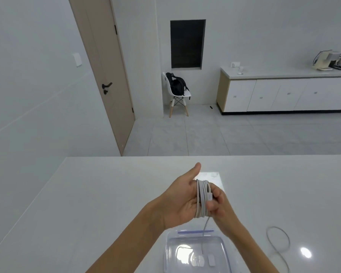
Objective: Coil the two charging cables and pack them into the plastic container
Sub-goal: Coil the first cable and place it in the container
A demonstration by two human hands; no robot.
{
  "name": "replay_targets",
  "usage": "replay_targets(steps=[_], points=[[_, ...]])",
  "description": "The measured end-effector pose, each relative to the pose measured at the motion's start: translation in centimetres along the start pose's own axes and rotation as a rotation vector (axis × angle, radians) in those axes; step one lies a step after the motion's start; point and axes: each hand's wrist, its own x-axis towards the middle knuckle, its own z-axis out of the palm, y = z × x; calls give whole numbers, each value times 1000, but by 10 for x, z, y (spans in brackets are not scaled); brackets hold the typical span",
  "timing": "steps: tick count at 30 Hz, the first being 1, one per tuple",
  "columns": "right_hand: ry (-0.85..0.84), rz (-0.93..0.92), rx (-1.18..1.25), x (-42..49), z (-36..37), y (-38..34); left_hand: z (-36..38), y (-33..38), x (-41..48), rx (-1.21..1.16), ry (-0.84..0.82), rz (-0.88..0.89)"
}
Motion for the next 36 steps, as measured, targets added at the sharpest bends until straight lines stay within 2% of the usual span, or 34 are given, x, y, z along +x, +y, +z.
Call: replay_targets(steps=[3, 6, 8, 10, 12, 15, 17, 20, 24, 27, 31, 33, 34, 36], points=[[-1, 112, -117, -27, 8, 15, -13, 10, -1, -76, 48, 60], [-83, 94, -297, -54, 11, 14, -24, 15, 3, -164, 158, 212], [-98, 40, -489, -62, 4, 2, -29, 8, 8, -205, 227, 271], [-185, 12, -786, -64, -4, -9, -27, -3, 15, -249, 270, 292], [-272, 3, -972, -64, -10, -18, -23, -10, 20, -402, 279, 321], [-313, 43, -946, -63, -6, -21, -21, -6, 23, -759, 252, 359], [-308, 18, -972, -66, -2, -17, -22, -3, 21, -875, 243, 359], [-200, -79, -1008, -69, -6, -22, -20, -9, 18, -801, 246, 293], [-44, -427, -1186, -65, -16, -47, -11, -23, 15, -580, 270, 239], [-40, -553, -1291, -61, -21, -66, 0, -25, 11, -383, 300, 241], [-88, -656, -1358, -57, -27, -82, 14, -20, 0, 7, 303, 243], [-96, -683, -1346, -58, -25, -86, 18, -15, -2, -15, 297, 254], [-98, -692, -1326, -60, -25, -88, 18, -12, -2, -117, 287, 240], [-103, -681, -1260, -65, -24, -91, 12, -2, -3, -512, 219, 170]])
